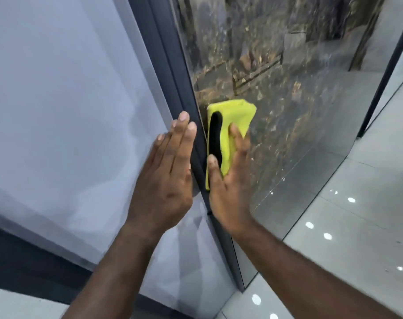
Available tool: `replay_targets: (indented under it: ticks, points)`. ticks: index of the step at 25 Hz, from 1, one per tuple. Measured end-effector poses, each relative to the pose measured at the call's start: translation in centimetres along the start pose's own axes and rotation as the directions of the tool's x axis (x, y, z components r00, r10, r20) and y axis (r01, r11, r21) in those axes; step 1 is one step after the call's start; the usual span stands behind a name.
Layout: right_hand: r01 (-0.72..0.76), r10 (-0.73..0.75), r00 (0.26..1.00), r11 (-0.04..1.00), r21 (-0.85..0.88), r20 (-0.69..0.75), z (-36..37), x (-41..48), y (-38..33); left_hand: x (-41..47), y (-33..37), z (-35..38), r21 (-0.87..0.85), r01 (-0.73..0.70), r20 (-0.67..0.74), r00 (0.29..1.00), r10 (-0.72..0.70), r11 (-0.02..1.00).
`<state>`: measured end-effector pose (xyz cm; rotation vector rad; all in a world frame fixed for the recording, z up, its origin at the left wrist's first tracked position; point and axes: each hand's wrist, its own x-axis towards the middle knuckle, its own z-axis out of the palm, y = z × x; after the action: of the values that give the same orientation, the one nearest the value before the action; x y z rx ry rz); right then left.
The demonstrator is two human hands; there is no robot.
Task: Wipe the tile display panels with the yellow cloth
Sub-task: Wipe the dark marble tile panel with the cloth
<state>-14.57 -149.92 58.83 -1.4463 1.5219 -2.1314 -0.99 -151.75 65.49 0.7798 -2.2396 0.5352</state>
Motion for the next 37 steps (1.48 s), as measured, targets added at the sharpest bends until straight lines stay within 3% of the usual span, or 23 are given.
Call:
replay_targets:
  ticks: [1, 2, 4, 5, 7, 9, 10, 12, 13, 15, 17, 18, 20, 21, 23, 25, 26, 29, 32, 33, 34, 36, 37]
  points:
    - [0.037, -0.037, 0.999, 0.999, -0.028, 0.006, 0.0, -1.1, 1.4, -0.2, -0.2, 0.1, -0.041, -0.011, -0.007, 1.0, 0.011, 0.999]
    - [-0.063, 0.061, 0.997, 0.998, -0.025, -0.048, 0.1, -1.2, 3.2, -0.3, -0.3, 0.3, -0.054, -0.029, -0.005, 1.0, 0.029, 0.998]
    - [-0.511, 0.533, 0.823, 0.846, 0.154, -0.196, 0.2, -0.2, 5.2, -0.7, -0.2, 0.9, -0.02, -0.084, 0.002, 0.996, 0.084, 0.996]
    - [-0.574, 0.605, 0.77, 0.796, 0.193, -0.204, 0.3, -0.1, 5.0, -0.8, 0.0, 1.4, 0.018, -0.122, -0.01, 0.992, 0.122, 0.992]
    - [-0.327, 0.342, 0.921, 0.939, 0.108, -0.186, 0.5, -2.6, 4.5, -1.0, 0.4, 2.7, 0.09, -0.21, -0.036, 0.976, 0.214, 0.974]
    - [-0.179, 0.183, 0.975, 0.983, 0.039, -0.128, 0.9, -6.2, 6.9, -1.0, 0.5, 4.1, 0.134, -0.265, -0.023, 0.963, 0.27, 0.955]
    - [-0.304, 0.309, 0.939, 0.951, 0.054, -0.153, 0.7, -7.1, 8.9, -0.8, 0.6, 4.9, 0.137, -0.288, -0.007, 0.957, 0.292, 0.948]
    - [-0.699, 0.729, 0.658, 0.684, 0.209, -0.189, 0.5, -8.3, 11.8, -0.8, 1.0, 6.3, 0.141, -0.318, 0.034, 0.948, 0.316, 0.938]
    - [-0.742, 0.771, 0.609, 0.637, 0.208, -0.185, 0.5, -8.4, 12.0, -0.7, 1.3, 7.1, 0.149, -0.329, 0.054, 0.944, 0.324, 0.932]
    - [-0.561, 0.572, 0.797, 0.82, 0.114, -0.194, 0.4, -10.2, 12.0, -1.1, 1.7, 9.0, 0.191, -0.352, 0.089, 0.936, 0.341, 0.916]
    - [-0.462, 0.466, 0.866, 0.884, 0.067, -0.18, 0.5, -12.3, 13.0, -1.5, 1.7, 9.5, 0.297, -0.375, 0.089, 0.926, 0.366, 0.878]
    - [-0.588, 0.592, 0.785, 0.805, 0.08, -0.183, 0.3, -12.7, 14.7, -1.7, 1.6, 10.4, 0.317, -0.388, 0.098, 0.921, 0.377, 0.865]
    - [-0.881, 0.908, 0.389, 0.416, 0.226, -0.154, 0.2, -12.6, 16.8, -2.1, 1.5, 11.5, 0.352, -0.383, 0.064, 0.92, 0.386, 0.854]
    - [-0.898, 0.928, 0.335, 0.367, 0.244, -0.165, -0.1, -12.3, 16.8, -2.2, 1.4, 11.7, 0.366, -0.38, 0.036, 0.918, 0.395, 0.85]
    - [-0.78, 0.798, 0.555, 0.597, 0.186, -0.235, -0.5, -11.8, 15.1, -2.3, 1.1, 12.1, 0.375, -0.386, -0.002, 0.909, 0.417, 0.843]
    - [-0.701, 0.713, 0.653, 0.697, 0.15, -0.257, -0.2, -12.5, 15.6, -2.4, 1.0, 12.6, 0.376, -0.379, -0.033, 0.907, 0.421, 0.845]
    - [-0.74, 0.749, 0.619, 0.657, 0.143, -0.236, -0.3, -13.1, 16.9, -2.5, 0.9, 12.9, 0.371, -0.369, -0.038, 0.911, 0.411, 0.852]
    - [-0.909, 0.952, 0.259, 0.297, 0.291, -0.164, -0.8, -12.6, 18.4, -2.8, 1.5, 13.0, 0.394, -0.348, -0.044, 0.917, 0.396, 0.851]
    - [-0.864, 0.87, 0.428, 0.473, 0.172, -0.244, -1.4, -10.9, 17.9, -2.6, 1.6, 12.8, 0.4, -0.339, -0.031, 0.924, 0.382, 0.851]
    - [-0.863, 0.869, 0.437, 0.478, 0.165, -0.232, -1.5, -10.8, 18.8, -2.6, 1.8, 12.6, 0.404, -0.327, -0.025, 0.93, 0.368, 0.854]
    - [-0.892, 0.907, 0.377, 0.41, 0.188, -0.19, -1.6, -10.3, 19.5, -2.6, 2.0, 12.5, 0.402, -0.31, -0.019, 0.938, 0.346, 0.862]
    - [-0.945, 0.984, 0.132, 0.161, 0.283, -0.12, -2.7, -9.3, 20.2, -2.8, 2.8, 11.9, 0.385, -0.277, 0.001, 0.954, 0.3, 0.88]
    - [-0.948, 0.979, 0.165, 0.191, 0.255, -0.121, -3.5, -8.3, 20.0, -2.8, 3.2, 11.7, 0.38, -0.266, 0.016, 0.96, 0.281, 0.886]
